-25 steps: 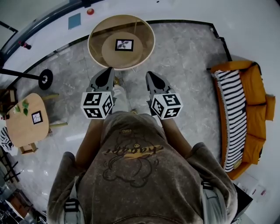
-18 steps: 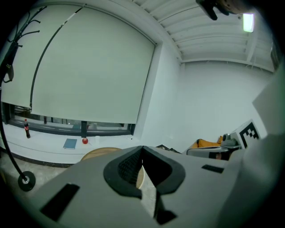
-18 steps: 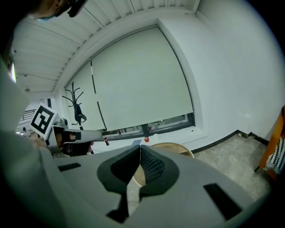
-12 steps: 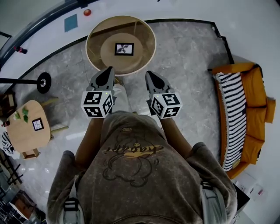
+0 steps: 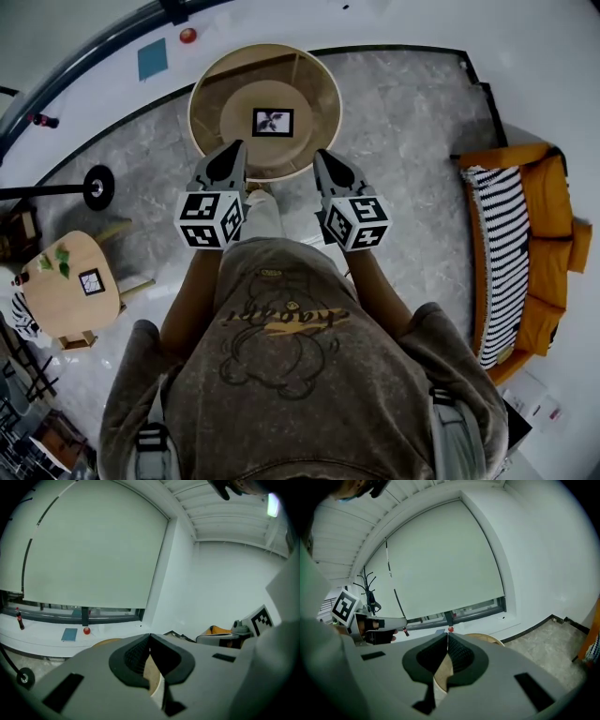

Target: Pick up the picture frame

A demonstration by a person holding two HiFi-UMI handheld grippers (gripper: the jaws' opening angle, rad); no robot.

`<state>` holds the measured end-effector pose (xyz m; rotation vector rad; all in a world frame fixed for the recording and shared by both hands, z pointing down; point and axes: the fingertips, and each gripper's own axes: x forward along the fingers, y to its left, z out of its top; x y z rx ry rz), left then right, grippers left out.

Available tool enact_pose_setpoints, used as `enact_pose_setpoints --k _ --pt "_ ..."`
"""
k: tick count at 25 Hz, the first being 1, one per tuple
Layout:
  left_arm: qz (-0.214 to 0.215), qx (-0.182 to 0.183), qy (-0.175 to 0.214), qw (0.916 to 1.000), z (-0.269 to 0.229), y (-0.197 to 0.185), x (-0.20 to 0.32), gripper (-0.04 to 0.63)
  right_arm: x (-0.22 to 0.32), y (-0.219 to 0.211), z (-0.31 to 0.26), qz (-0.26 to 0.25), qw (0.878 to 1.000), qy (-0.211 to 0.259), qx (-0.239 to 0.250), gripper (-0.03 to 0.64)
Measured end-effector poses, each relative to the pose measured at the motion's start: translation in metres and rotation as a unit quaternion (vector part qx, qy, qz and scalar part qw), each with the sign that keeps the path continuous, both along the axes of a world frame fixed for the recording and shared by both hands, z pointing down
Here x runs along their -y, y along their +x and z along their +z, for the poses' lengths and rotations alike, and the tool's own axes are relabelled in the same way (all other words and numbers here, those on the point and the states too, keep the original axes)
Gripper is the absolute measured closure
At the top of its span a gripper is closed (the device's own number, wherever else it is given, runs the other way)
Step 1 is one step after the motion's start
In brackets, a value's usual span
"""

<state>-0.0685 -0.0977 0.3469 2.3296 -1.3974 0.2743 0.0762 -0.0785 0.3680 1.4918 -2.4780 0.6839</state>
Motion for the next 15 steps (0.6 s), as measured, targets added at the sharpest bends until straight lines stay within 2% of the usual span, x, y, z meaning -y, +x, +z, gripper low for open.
enact_pose_setpoints --k 8,15 --pt "0.018 -0.001 -0.008 0.9998 0.0 -0.018 0.058 0.578 0.055 -0.02 -0.004 0.013 1.0 -0.004 -0.004 0.597" --pt "0.049 0.0 -0.023 0.9985 0.008 -0.017 0.104 0.578 0.098 -0.022 0.002 0.036 0.999 -0.018 -0.009 0.597"
